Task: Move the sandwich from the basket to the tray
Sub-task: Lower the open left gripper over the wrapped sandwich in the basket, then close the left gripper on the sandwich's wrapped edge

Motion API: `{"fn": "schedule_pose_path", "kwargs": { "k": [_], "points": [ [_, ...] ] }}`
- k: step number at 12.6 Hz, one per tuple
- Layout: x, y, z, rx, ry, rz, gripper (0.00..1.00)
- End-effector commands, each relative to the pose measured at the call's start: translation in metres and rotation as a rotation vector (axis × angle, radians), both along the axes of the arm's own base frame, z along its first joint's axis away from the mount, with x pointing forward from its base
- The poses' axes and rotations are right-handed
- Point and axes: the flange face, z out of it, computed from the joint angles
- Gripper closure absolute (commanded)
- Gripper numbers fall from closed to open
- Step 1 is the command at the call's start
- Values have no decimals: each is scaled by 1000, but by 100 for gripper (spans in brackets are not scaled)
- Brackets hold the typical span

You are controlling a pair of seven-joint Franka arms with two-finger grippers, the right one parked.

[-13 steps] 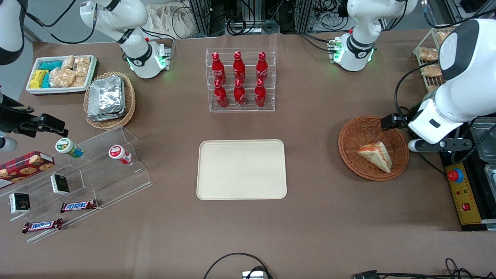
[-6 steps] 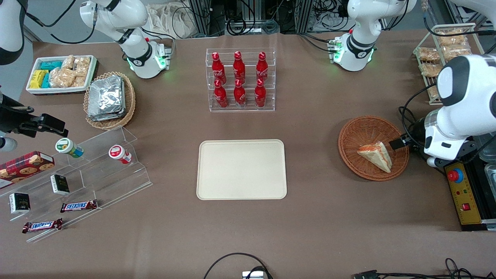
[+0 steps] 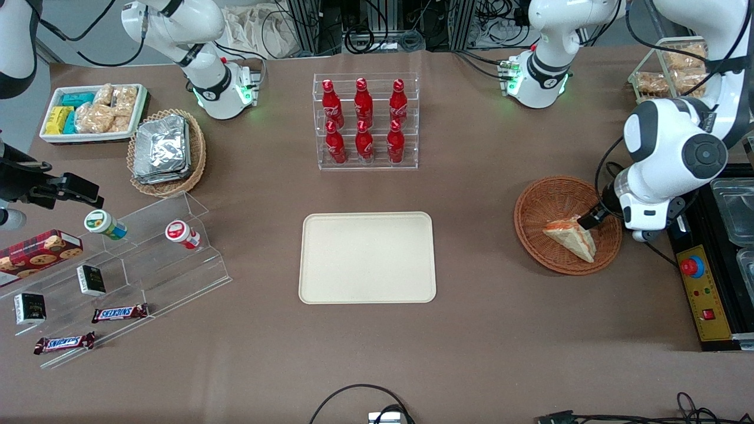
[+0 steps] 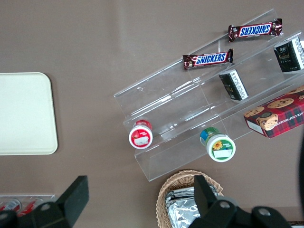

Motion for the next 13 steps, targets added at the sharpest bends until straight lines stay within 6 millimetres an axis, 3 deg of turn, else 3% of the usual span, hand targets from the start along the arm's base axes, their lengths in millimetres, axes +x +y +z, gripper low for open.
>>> {"fn": "schedule_pose_path", "kwargs": {
  "k": [1, 9, 13],
  "points": [
    [0, -6, -8, -2, -5, 106, 0],
    [6, -1, -55, -44, 12, 161, 0],
    [5, 1, -67, -50, 33, 173, 0]
  ]
}}
